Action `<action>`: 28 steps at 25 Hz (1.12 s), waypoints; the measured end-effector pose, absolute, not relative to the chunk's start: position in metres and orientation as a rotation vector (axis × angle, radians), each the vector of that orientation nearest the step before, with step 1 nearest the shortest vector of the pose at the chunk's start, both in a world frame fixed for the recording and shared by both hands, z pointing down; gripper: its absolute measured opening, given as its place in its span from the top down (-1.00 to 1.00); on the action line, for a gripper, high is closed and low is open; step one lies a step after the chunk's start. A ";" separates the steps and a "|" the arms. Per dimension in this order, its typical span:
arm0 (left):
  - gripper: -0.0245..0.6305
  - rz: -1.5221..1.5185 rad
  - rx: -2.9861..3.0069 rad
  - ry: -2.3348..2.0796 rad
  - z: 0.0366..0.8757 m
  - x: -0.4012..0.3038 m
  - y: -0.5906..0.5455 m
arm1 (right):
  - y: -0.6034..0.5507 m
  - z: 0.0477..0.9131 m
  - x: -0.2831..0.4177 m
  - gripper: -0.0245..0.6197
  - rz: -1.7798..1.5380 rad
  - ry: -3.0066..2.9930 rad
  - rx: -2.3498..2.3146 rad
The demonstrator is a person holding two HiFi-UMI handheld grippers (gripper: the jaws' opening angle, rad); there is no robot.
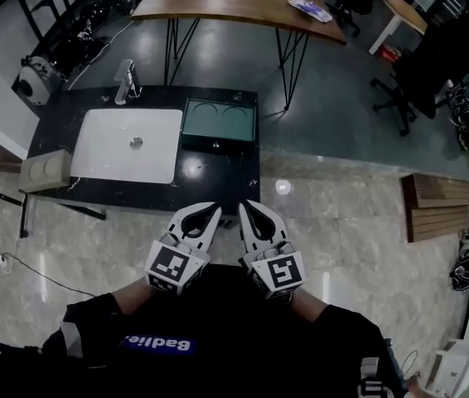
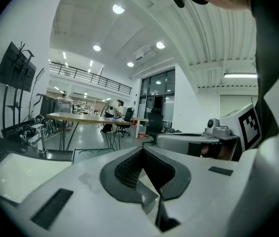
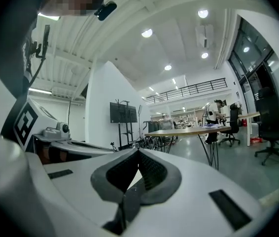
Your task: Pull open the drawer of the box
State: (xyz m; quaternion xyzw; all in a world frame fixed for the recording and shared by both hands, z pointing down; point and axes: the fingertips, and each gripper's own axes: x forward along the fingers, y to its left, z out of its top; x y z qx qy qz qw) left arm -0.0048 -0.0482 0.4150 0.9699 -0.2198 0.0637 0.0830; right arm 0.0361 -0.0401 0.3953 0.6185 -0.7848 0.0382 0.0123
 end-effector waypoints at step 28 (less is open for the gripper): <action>0.92 0.254 2.768 -0.719 0.437 0.027 -0.188 | -0.177 0.394 0.075 0.93 0.197 -2.462 1.841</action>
